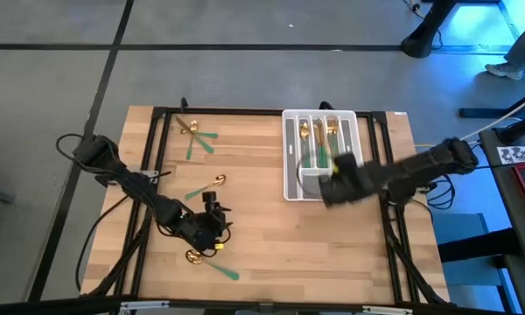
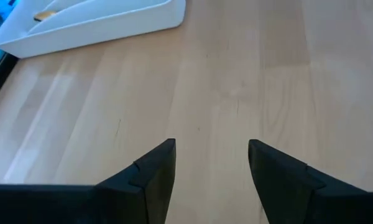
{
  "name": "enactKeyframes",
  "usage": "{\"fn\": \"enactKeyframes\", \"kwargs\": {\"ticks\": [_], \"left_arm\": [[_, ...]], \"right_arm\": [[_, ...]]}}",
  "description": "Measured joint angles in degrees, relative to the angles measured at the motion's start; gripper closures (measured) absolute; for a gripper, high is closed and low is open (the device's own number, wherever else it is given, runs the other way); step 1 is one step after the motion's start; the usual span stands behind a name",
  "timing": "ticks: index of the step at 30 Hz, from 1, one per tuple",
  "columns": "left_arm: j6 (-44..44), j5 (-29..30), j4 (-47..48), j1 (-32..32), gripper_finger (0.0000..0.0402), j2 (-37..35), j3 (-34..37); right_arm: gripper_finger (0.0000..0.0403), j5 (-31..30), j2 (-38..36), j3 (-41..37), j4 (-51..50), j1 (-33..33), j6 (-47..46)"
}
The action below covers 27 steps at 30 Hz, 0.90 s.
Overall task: Sort silverware
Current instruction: Put the green knife into the silverware tray
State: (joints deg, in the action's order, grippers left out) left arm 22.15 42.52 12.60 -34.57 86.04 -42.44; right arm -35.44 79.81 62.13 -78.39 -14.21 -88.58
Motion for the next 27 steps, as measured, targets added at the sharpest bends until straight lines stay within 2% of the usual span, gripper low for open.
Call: {"fn": "enactKeyframes", "kwargs": {"ticks": [5,10,20,25,27], "left_arm": [[0.6,0.2,-0.1,0.0,0.021,0.0,0.0],[1.5,0.2,0.1,-0.4,0.021,0.0,0.0],[1.9,0.2,0.1,-1.0,0.021,0.0,0.0],[1.6,0.2,0.1,-1.1,0.021,0.0,0.0],[1.6,0.2,0.1,-1.1,0.021,0.0,0.0]], "right_arm": [[0.0365,7.1,1.1,0.0,8.6,17.3,16.8],[0.0371,13.1,4.0,0.0,18.9,27.9,30.7],[0.0369,18.6,14.2,0.0,24.2,36.5,36.6],[0.037,15.6,17.8,0.0,28.5,39.1,39.4],[0.0356,15.7,18.9,0.0,29.2,40.2,39.4]]}}
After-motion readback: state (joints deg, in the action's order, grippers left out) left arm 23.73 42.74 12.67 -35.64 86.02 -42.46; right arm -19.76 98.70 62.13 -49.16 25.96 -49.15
